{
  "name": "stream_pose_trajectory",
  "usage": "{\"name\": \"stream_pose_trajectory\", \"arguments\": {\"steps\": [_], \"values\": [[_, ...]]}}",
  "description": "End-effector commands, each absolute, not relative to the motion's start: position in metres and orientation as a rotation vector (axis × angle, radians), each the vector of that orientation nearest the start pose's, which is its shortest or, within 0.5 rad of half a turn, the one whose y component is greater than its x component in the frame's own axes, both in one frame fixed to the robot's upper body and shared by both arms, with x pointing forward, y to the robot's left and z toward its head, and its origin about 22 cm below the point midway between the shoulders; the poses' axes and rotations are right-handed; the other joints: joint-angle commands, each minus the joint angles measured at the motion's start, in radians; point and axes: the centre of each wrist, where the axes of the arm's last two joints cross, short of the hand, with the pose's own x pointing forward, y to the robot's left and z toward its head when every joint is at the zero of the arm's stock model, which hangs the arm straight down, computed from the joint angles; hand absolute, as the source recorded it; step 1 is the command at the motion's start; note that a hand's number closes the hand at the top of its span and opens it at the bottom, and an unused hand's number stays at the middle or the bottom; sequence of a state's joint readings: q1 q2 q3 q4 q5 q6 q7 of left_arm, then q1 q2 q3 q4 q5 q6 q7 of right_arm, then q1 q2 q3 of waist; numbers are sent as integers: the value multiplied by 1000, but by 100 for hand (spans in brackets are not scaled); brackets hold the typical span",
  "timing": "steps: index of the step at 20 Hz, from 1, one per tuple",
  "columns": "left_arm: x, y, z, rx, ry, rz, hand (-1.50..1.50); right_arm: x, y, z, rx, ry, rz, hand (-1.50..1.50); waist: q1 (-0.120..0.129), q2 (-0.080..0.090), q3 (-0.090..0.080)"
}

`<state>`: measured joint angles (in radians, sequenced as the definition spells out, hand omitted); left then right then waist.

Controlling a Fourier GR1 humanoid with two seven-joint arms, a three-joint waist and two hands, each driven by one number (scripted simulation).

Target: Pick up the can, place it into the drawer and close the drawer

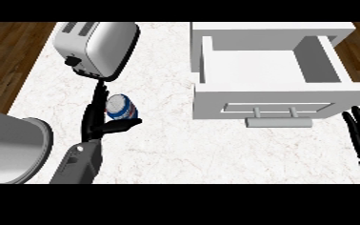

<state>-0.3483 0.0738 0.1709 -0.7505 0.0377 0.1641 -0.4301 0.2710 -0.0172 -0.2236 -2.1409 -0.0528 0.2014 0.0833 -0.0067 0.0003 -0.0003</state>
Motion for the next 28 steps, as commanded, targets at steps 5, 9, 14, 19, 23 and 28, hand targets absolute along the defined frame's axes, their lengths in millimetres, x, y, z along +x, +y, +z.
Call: {"name": "stream_pose_trajectory", "arguments": {"steps": [5,9,14,19,23,28], "values": [[308,234,-105,169,-1512,67,-150,140,-304,103,-155,-1797,17,-150,-5,1,0],[324,245,-93,151,-1531,71,-150,151,-295,107,-174,-1805,-23,-150,-5,2,0],[311,226,-110,137,-1562,70,150,160,-280,91,-177,-1821,-20,-150,-2,1,0],[319,202,-95,30,-1560,107,150,160,-291,98,-158,-1808,-7,-150,3,-1,0],[317,234,-85,54,-1566,102,150,145,-304,87,-170,-1814,-8,-150,3,-1,0],[297,289,-83,107,-1622,154,150,138,-302,95,-153,-1829,-20,-150,3,-1,0]]}}
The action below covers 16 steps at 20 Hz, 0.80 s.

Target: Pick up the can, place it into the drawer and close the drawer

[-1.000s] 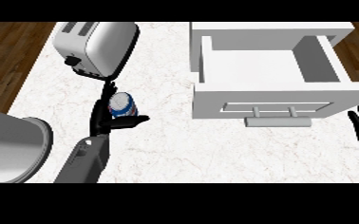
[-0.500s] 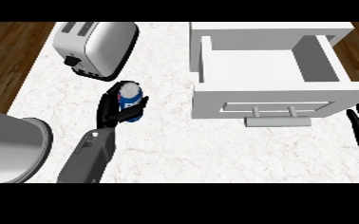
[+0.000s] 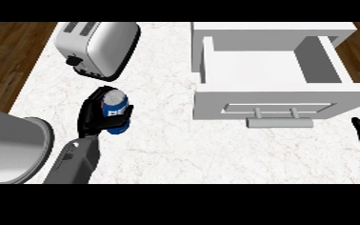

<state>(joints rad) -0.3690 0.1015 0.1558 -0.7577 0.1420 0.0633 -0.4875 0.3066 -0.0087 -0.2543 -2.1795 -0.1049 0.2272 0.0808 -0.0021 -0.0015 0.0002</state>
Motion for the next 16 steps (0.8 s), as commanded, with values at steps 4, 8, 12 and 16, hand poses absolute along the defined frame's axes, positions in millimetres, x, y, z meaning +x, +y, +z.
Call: {"name": "stream_pose_trajectory", "arguments": {"steps": [4,8,12,16], "values": [[298,280,-49,42,-1651,149,150,157,-293,100,-156,-1822,-27,-150,8,-1,0],[308,246,-26,33,-1683,101,150,149,-296,78,-162,-1815,-29,-150,2,0,0],[304,225,1,-12,-1680,49,150,139,-305,71,-184,-1824,-44,-150,2,-1,1],[320,194,37,-11,-1754,-9,150,127,-307,99,-191,-1816,-28,-150,-5,-1,0]]}}
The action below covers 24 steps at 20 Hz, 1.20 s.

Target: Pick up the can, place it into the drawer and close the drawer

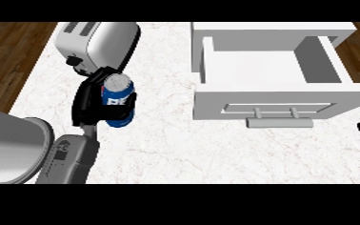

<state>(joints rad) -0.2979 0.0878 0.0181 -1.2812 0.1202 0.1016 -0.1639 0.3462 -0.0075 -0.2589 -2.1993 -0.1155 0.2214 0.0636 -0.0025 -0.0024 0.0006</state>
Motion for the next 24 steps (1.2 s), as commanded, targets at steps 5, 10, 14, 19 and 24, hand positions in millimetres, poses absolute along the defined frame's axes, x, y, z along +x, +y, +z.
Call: {"name": "stream_pose_trajectory", "arguments": {"steps": [5,10,14,19,24], "values": [[329,168,92,-36,-1772,-33,150,127,-301,91,-161,-1826,-34,-150,-3,0,0],[339,126,113,-60,-1767,-93,150,138,-303,89,-192,-1836,-44,-150,-5,2,0],[346,88,143,-73,-1781,-116,150,146,-312,115,-200,-1848,-26,-150,-12,2,0],[368,62,174,-30,-1836,-137,150,140,-312,103,-188,-1830,-46,-150,-19,4,0],[372,36,205,-49,-1831,-183,150,150,-315,110,-197,-1843,-39,-150,-15,3,0]]}}
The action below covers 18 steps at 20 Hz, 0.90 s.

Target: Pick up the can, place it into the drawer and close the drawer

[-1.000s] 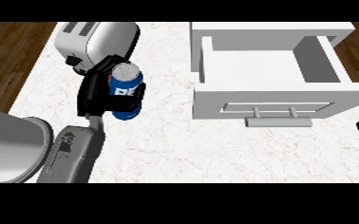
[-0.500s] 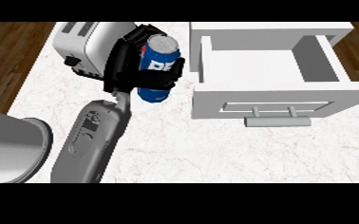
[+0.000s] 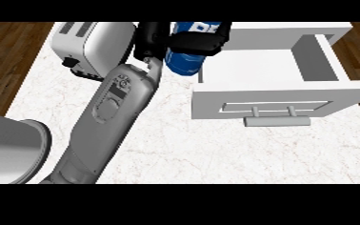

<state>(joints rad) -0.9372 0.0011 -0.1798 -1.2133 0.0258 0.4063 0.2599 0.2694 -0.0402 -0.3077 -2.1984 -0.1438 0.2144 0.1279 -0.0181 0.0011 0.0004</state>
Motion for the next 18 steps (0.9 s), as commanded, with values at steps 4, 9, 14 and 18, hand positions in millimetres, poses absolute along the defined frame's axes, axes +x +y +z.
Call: {"name": "stream_pose_trajectory", "arguments": {"steps": [4,9,14,18], "values": [[398,24,235,-43,-1806,-155,150,146,-307,102,-186,-1827,-15,-150,-13,3,0],[409,14,248,-28,-1794,-180,150,144,-307,100,-191,-1835,-48,-150,-8,3,0],[403,-11,234,-4,-1767,-209,150,145,-304,88,-156,-1836,-25,-150,-29,5,1],[408,-18,242,23,-1773,-213,150,145,-297,93,-171,-1823,-15,-150,-22,4,1]]}}
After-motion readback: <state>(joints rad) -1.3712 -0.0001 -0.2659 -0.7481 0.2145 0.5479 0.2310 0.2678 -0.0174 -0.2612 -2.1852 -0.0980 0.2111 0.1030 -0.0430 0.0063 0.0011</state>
